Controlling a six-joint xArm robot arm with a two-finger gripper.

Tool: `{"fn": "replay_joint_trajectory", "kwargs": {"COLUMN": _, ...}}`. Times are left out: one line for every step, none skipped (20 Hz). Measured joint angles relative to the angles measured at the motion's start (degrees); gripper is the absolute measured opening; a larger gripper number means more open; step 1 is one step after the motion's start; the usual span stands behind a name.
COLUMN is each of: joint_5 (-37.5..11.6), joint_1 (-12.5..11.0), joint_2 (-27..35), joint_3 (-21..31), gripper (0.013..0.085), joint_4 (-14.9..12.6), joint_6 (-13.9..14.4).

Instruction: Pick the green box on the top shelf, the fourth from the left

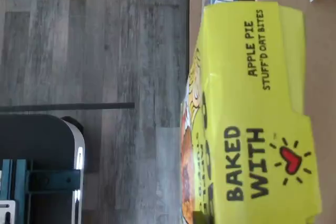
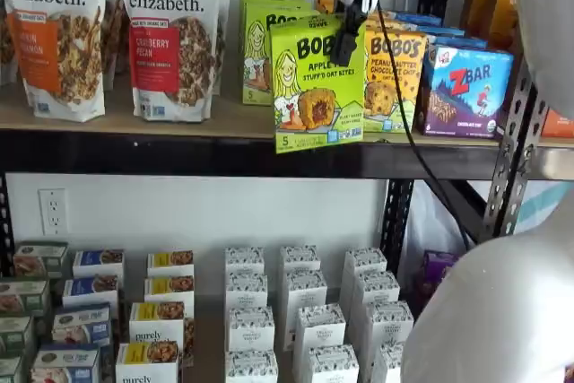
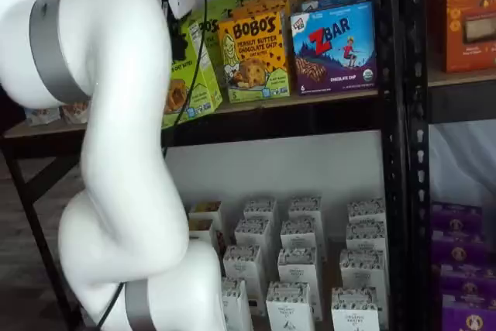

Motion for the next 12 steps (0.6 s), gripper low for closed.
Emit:
{"fn": "replay_joint_trajectory", "kwargs": {"joint_5": 0.13, "joint_1": -0.04, "joint_2": -0.13, "joint_3": 0.07, "gripper": 0.029, "joint_4": 0.0, "joint_6": -0.03}}
{"fn": "replay_joint_trajectory", "kwargs": {"joint_5": 0.25, "joint_1": -0.06, "joint_2": -0.26, "joint_3": 0.15, "gripper": 0.029, "joint_4": -0.05, "joint_6": -0.05}}
{"fn": "replay_joint_trajectory", "kwargs": {"joint_5": 0.36, "joint_1": -0.09, "joint_2": -0.44, "joint_3": 0.28, "gripper": 0.029, "joint_4": -0.09, "joint_6": -0.08}}
{"fn": "replay_joint_trajectory", "kwargs": {"joint_5": 0.45, "joint_1": -0.14, "joint_2": -0.66, "joint_3": 0.46, "gripper": 0.029, "joint_4": -0.12, "joint_6": -0.13}}
{"fn": "replay_joint_trajectory", "kwargs": {"joint_5": 0.53, "joint_1": -0.2, "joint_2": -0.92, "joint_3": 0.68, "gripper": 0.029, "joint_4": -0.17, "joint_6": -0.19}}
{"fn": "replay_joint_trajectory", "kwargs": {"joint_5": 0.62, "joint_1": -0.25, "joint_2": -1.11, "joint_3": 0.84, "gripper": 0.029, "joint_4": -0.22, "joint_6": -0.25}}
{"fn": "replay_joint_trajectory", "kwargs": {"joint_5": 0.68, "joint_1": -0.3, "joint_2": -1.32, "joint_3": 1.03, "gripper": 0.029, "joint_4": -0.31, "joint_6": -0.31}}
{"fn": "replay_joint_trajectory", "kwargs": {"joint_5": 0.73, "joint_1": -0.34, "joint_2": -1.5, "joint_3": 1.2, "gripper": 0.029, "joint_4": -0.43, "joint_6": -0.36}}
{"fn": "replay_joint_trajectory", "kwargs": {"joint_5": 0.76, "joint_1": -0.4, "joint_2": -1.74, "joint_3": 1.45, "gripper": 0.029, "joint_4": -0.58, "joint_6": -0.45}}
{"fn": "replay_joint_trajectory", "kwargs": {"joint_5": 0.82, "joint_1": -0.47, "joint_2": -1.95, "joint_3": 1.66, "gripper": 0.029, "joint_4": -0.69, "joint_6": -0.55}}
{"fn": "replay_joint_trajectory", "kwargs": {"joint_5": 0.89, "joint_1": -0.55, "joint_2": -2.14, "joint_3": 1.87, "gripper": 0.029, "joint_4": -0.77, "joint_6": -0.64}}
{"fn": "replay_joint_trajectory", "kwargs": {"joint_5": 0.92, "joint_1": -0.63, "joint_2": -2.34, "joint_3": 2.1, "gripper": 0.029, "joint_4": -0.83, "joint_6": -0.73}}
